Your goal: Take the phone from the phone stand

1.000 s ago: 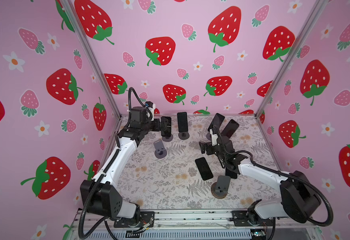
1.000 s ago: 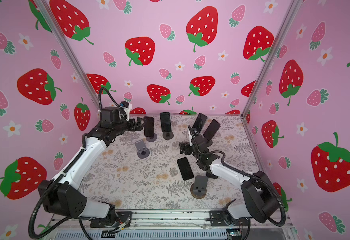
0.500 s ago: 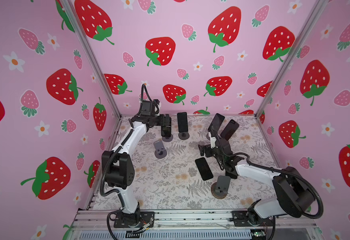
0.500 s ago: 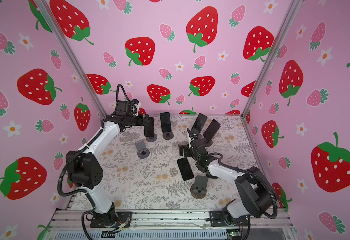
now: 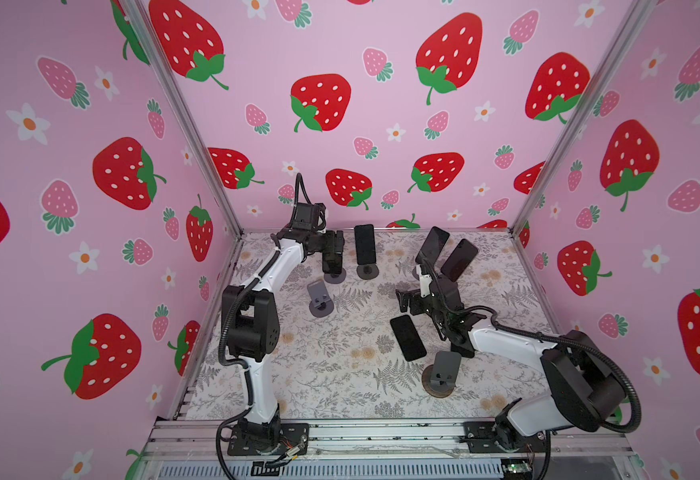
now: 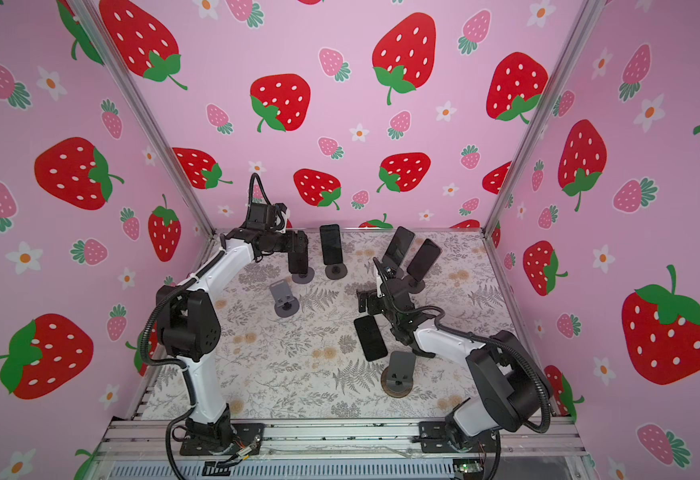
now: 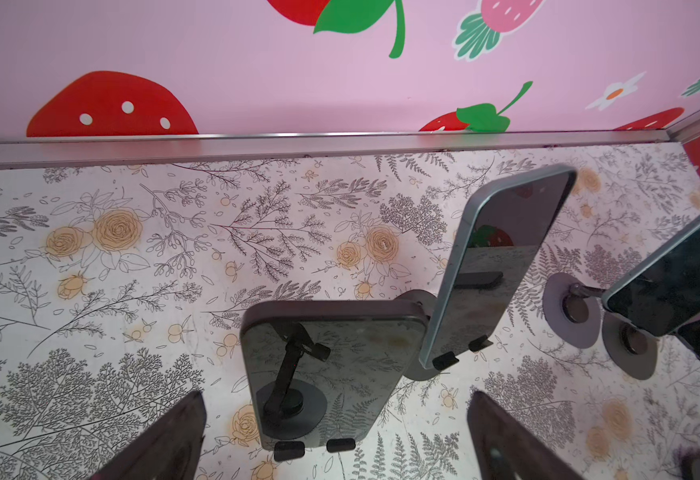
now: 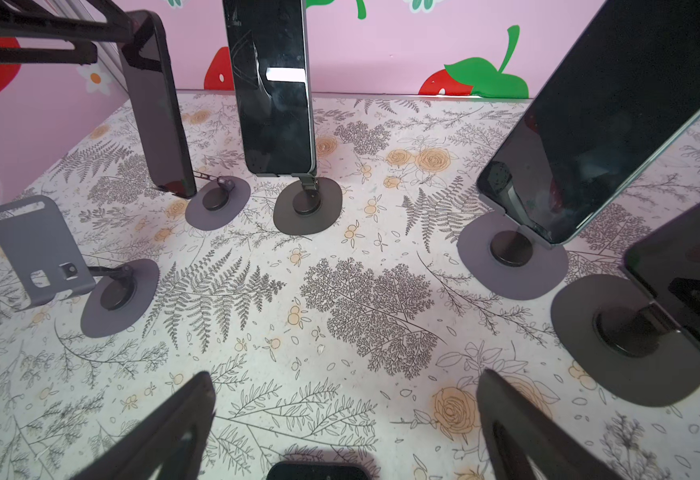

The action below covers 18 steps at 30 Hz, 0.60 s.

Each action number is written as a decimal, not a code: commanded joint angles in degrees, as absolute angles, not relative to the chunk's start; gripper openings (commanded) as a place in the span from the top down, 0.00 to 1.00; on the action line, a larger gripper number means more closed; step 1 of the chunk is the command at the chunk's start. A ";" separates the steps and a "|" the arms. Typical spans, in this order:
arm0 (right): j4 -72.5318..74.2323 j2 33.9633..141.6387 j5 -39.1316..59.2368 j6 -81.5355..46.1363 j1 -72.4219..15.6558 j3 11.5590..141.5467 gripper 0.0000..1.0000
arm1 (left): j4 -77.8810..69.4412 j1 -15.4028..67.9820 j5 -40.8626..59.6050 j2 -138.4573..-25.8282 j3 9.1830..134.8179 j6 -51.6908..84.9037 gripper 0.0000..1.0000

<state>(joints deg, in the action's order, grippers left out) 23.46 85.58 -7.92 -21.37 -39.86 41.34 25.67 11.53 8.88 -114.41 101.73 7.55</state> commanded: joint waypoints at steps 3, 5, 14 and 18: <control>24.52 86.76 -7.66 -22.32 -39.89 41.13 0.00 | 24.87 12.30 6.11 -115.76 106.00 6.58 0.01; 24.43 86.75 -7.81 -22.30 -39.90 41.13 0.00 | 24.62 12.29 5.52 -116.25 106.13 6.50 0.01; 24.43 87.04 -8.09 -22.50 -39.90 41.16 0.00 | 25.02 12.37 6.79 -119.69 109.41 5.93 0.01; 24.37 87.05 -8.17 -22.50 -39.87 41.14 0.00 | 25.80 12.90 6.57 -120.80 110.33 5.03 0.01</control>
